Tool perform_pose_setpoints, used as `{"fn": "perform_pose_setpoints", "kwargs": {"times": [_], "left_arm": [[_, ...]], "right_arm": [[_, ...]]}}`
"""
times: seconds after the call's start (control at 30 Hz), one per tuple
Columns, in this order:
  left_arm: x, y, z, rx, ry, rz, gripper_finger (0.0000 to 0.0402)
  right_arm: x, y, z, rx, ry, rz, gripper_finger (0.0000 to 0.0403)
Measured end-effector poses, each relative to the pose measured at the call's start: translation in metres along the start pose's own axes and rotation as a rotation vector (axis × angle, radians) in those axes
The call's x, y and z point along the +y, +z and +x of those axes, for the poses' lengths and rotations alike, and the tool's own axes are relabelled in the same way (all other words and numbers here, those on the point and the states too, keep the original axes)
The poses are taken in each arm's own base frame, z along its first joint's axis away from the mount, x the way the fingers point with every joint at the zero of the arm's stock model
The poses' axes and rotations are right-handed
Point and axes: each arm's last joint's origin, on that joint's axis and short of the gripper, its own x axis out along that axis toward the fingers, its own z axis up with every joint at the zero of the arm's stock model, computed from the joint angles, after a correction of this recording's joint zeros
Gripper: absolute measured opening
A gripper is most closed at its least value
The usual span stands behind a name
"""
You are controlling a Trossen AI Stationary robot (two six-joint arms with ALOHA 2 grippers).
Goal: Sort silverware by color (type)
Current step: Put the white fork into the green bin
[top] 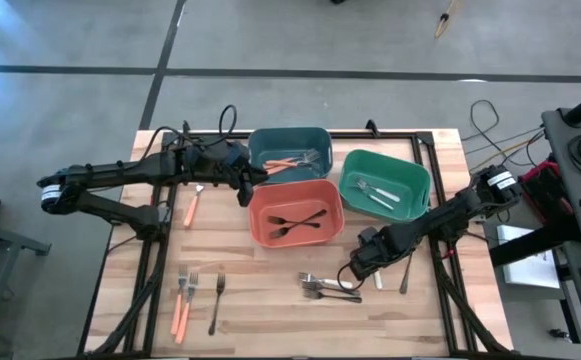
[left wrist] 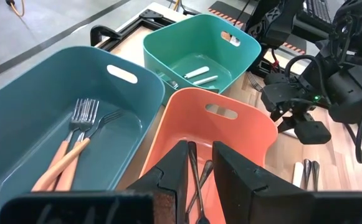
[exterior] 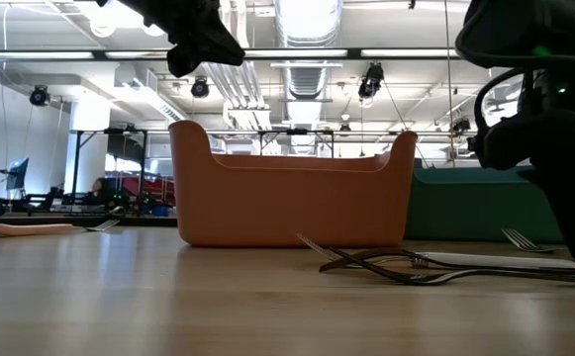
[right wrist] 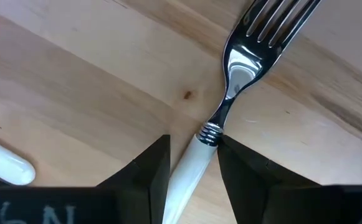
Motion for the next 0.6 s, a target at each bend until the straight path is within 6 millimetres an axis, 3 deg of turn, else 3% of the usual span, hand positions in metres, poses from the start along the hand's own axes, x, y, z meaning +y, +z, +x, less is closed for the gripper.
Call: {"fn": "perform_pose_setpoints", "kwargs": {"times": [0.2,0.4,0.6], "left_arm": [[0.000,0.000,0.000,0.000,0.000,0.019,0.0056],[0.000,0.000,0.000,0.000,0.000,0.026,0.0056],[0.000,0.000,0.000,0.000,0.000,0.026,0.0056]], "right_arm": [[0.000,0.000,0.001,-0.003,-0.002,-0.009,0.0109],[-0.001,0.000,0.000,-0.005,0.002,-0.010,0.0030],[-0.004,-0.002,-0.016,0.017,0.036,-0.011,0.0029]]}}
